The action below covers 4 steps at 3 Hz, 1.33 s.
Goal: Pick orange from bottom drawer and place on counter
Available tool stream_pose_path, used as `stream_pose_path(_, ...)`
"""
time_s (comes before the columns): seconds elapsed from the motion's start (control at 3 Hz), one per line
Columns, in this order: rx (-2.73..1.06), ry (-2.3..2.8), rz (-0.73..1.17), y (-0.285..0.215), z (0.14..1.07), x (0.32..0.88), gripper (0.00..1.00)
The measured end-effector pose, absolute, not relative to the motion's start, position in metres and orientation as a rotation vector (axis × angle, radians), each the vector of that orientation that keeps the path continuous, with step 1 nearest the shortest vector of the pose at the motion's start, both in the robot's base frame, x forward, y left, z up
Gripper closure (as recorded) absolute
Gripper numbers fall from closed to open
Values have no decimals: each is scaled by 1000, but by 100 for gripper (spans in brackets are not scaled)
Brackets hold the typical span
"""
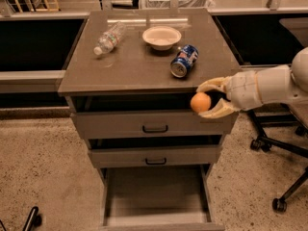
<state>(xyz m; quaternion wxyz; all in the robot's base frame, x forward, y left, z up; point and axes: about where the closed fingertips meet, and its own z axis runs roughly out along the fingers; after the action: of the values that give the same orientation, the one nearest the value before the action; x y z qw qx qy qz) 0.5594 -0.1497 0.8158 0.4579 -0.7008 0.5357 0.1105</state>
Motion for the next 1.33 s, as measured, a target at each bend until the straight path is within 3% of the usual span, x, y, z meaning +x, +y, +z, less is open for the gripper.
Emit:
stream_pose_path(0.67, -1429, 1450, 322, -194, 860, 639, 100)
stream_pose_path(1.0, -1303, 1544, 339, -209, 856, 657, 86)
stream_pose_path(1.33, -1291, 1554, 352, -206, 857, 658, 63)
